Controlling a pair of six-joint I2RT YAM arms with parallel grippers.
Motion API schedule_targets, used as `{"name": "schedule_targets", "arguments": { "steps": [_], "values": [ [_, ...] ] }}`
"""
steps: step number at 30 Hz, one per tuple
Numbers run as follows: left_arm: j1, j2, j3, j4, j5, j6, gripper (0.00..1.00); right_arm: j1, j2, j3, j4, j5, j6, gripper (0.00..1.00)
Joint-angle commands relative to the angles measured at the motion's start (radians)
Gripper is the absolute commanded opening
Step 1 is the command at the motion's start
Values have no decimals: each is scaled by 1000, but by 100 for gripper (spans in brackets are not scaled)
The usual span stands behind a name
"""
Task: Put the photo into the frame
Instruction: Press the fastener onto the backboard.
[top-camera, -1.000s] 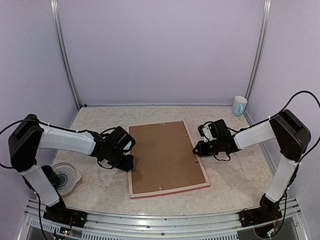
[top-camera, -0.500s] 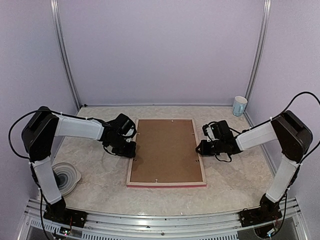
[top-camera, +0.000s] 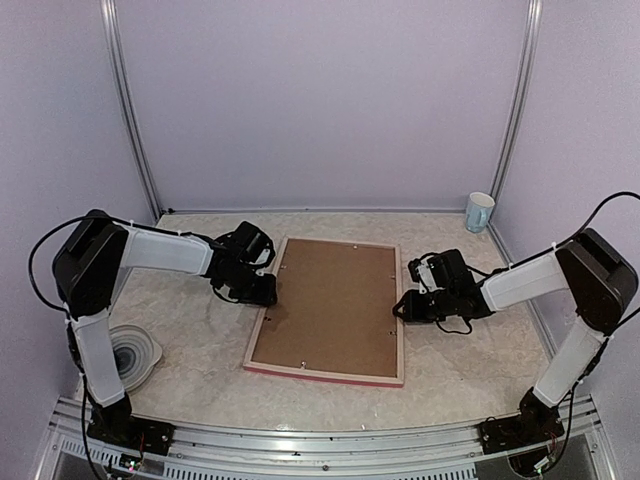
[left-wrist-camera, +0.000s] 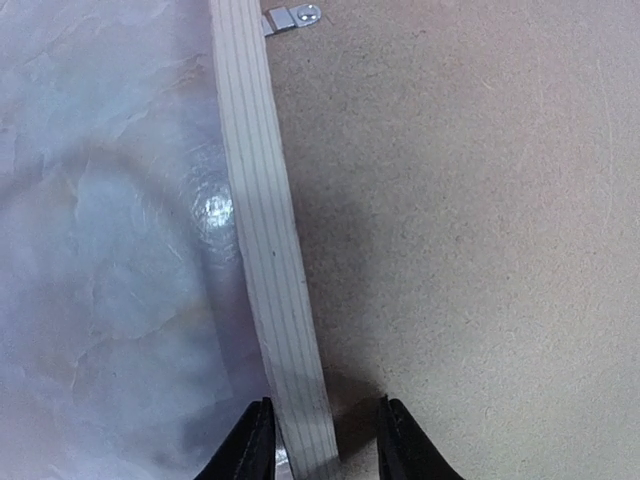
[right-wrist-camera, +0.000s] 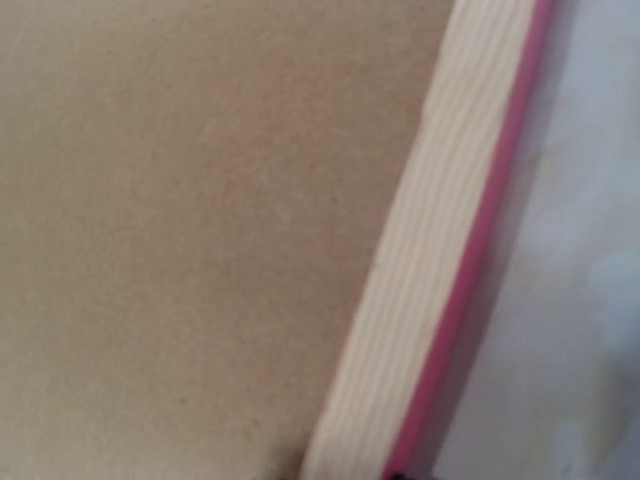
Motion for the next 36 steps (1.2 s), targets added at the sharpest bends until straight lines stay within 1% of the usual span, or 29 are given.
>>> {"name": "schedule_targets", "arguments": {
  "steps": [1, 6, 9, 11, 13, 18, 21, 24, 36],
  "values": [
    [-11, -93, -55, -16, -42, -48, 39, 34, -5, -41, -108, -109, -13, 26],
    [-25, -141, -75, -66, -65, -71, 50, 34, 3, -46, -103, -114, -13, 26],
    [-40, -142, -79, -96, -81, -83, 54, 34, 3, -51, -93, -118, -9, 27],
    [-53, -143, -87, -112, -86, -95, 54, 34, -3, -53, -93, -119, -6, 27],
    [-65, -149, -102, -123, -91, -107, 54, 35, -12, -54, -92, -119, -5, 28],
    [-73, -175, -168, -119, -89, -142, 53, 34, -29, -56, -97, -114, -7, 36],
    [-71, -192, -222, -88, -69, -168, 52, 36, -27, -54, -95, -115, -6, 37],
    [-67, -207, -253, -52, -42, -185, 49, 35, -21, -56, -88, -121, -6, 37],
    [-73, -191, -259, -30, -52, -213, 40, 43, -25, -57, -78, -122, -6, 37]
  ]
}}
